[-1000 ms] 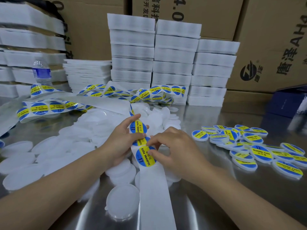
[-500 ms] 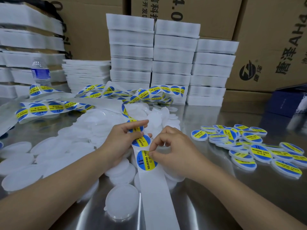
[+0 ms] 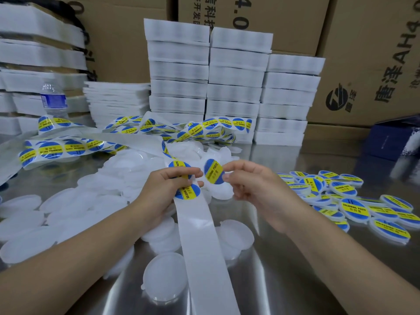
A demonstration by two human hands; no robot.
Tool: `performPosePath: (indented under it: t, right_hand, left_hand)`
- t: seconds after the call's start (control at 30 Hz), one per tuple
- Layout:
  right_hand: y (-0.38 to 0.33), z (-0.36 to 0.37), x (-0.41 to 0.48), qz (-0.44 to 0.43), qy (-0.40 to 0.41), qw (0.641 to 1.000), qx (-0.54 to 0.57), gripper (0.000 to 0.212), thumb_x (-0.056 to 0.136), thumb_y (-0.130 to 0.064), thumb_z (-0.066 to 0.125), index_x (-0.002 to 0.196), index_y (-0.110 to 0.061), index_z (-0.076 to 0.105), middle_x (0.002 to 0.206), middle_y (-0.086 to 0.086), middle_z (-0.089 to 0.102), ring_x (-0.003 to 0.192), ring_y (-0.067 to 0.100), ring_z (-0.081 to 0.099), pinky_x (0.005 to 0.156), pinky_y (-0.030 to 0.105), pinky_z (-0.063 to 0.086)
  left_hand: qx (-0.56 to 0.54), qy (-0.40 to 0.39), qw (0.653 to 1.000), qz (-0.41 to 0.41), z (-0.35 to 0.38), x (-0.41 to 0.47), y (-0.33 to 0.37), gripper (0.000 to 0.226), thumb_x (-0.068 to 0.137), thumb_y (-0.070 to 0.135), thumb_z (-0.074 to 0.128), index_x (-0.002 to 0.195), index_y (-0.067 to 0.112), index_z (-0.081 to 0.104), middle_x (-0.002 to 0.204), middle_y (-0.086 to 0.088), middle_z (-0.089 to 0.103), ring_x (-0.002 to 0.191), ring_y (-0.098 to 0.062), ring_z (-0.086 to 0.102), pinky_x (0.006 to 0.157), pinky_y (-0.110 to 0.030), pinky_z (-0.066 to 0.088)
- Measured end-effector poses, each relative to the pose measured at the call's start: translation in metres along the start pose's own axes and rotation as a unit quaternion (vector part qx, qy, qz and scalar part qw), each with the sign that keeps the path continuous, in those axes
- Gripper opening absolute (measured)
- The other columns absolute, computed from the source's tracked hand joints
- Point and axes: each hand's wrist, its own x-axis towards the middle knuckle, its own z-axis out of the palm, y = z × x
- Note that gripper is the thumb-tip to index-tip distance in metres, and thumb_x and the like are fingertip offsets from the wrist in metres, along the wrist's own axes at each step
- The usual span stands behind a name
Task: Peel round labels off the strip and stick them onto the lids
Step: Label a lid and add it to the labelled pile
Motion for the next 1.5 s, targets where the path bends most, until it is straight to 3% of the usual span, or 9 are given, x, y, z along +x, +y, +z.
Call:
performPosePath:
  t: [0.13,0.33,0.6,0.87,1.0,1.1,1.2,1.33,1.5]
  right_hand:
    - [0.008,-0.002,0.002,0.103,0.022,0.983,-0.154,0.045,0.075,-0.028,0.073,0.116,-0.027,0.056,0.081,-0.004,0.060,0.066,0.012,0.052,0.067,0.026,0.044]
    - [0.011,0.001,-0.006,0.109,-0.086,0.913,-0.383,0.098,0.064,-0.051,0.077,0.142,-0.041,0.018,0.107,-0.013,0.049,0.083,0.003,0.053,0.061,0.016,0.037]
    - [0.007,0.001,-0.013,0.106,-0.131,0.877,-0.450,0.101,0.072,-0.041,0.073,0.146,-0.043,0.004,0.118,-0.012,0.038,0.082,0.007,0.047,0.060,0.014,0.037]
    - [0.021,-0.003,0.000,0.068,-0.059,0.903,-0.421,0.097,0.071,-0.036,0.076,0.146,-0.035,0.014,0.121,-0.005,0.043,0.092,0.011,0.049,0.068,0.019,0.041]
    - [0.037,-0.006,0.009,0.017,0.035,0.907,-0.419,0.088,0.074,-0.032,0.073,0.144,-0.032,0.020,0.129,0.000,0.041,0.114,0.017,0.046,0.089,0.029,0.043]
    - [0.041,-0.005,0.015,-0.023,0.099,0.911,-0.399,0.084,0.074,-0.030,0.071,0.143,-0.031,0.024,0.125,-0.002,0.044,0.101,0.009,0.046,0.080,0.023,0.038]
    - [0.037,-0.004,0.020,-0.047,0.144,0.958,-0.242,0.077,0.073,-0.028,0.073,0.138,-0.032,0.032,0.106,-0.008,0.057,0.084,0.007,0.054,0.072,0.023,0.044]
    - [0.034,0.003,0.019,-0.026,0.118,0.991,-0.062,0.064,0.076,-0.035,0.072,0.130,-0.035,0.039,0.088,-0.009,0.068,0.084,0.010,0.065,0.080,0.033,0.050]
    - [0.028,0.009,0.014,0.018,0.066,0.996,0.048,0.056,0.077,-0.037,0.072,0.127,-0.029,0.048,0.096,0.000,0.070,0.076,0.012,0.070,0.066,0.032,0.055]
  left_hand:
    - [-0.005,-0.028,1.000,-0.009,-0.002,-0.002,-0.001,0.036,0.086,-0.009,0.052,0.075,0.014,0.078,0.097,-0.008,0.075,0.090,-0.027,0.072,0.072,-0.031,0.058]
    - [-0.024,-0.030,0.999,-0.017,-0.001,-0.004,0.001,0.035,0.086,-0.008,0.050,0.074,0.010,0.078,0.093,-0.011,0.075,0.079,-0.027,0.073,0.062,-0.028,0.058]
    - [-0.033,-0.028,0.999,-0.026,0.000,-0.005,0.003,0.034,0.087,-0.008,0.048,0.076,0.008,0.077,0.093,-0.012,0.075,0.079,-0.026,0.073,0.058,-0.027,0.057]
    - [-0.018,-0.036,0.999,-0.025,0.002,-0.007,0.004,0.036,0.086,-0.007,0.050,0.073,0.010,0.078,0.093,-0.009,0.075,0.077,-0.023,0.073,0.059,-0.026,0.057]
    - [-0.008,-0.034,0.999,-0.022,0.001,-0.007,0.003,0.035,0.086,-0.007,0.053,0.074,0.013,0.079,0.092,-0.007,0.076,0.078,-0.022,0.073,0.060,-0.024,0.057]
    - [0.009,-0.027,0.999,-0.018,0.002,-0.006,0.002,0.033,0.087,-0.009,0.055,0.077,0.014,0.077,0.092,-0.004,0.076,0.077,-0.019,0.073,0.060,-0.021,0.056]
    - [0.020,-0.028,0.999,-0.016,0.004,-0.005,0.002,0.028,0.086,-0.008,0.058,0.086,0.013,0.075,0.092,-0.003,0.076,0.076,-0.013,0.072,0.060,-0.019,0.055]
    - [0.048,-0.038,0.998,-0.024,0.004,-0.006,0.002,0.028,0.080,-0.004,0.066,0.089,0.021,0.077,0.098,0.001,0.075,0.082,-0.016,0.072,0.066,-0.020,0.056]
    - [0.070,-0.059,0.994,-0.056,0.004,-0.007,0.003,0.027,0.067,0.008,0.077,0.087,0.026,0.079,0.097,-0.004,0.075,0.086,-0.020,0.072,0.069,-0.022,0.056]
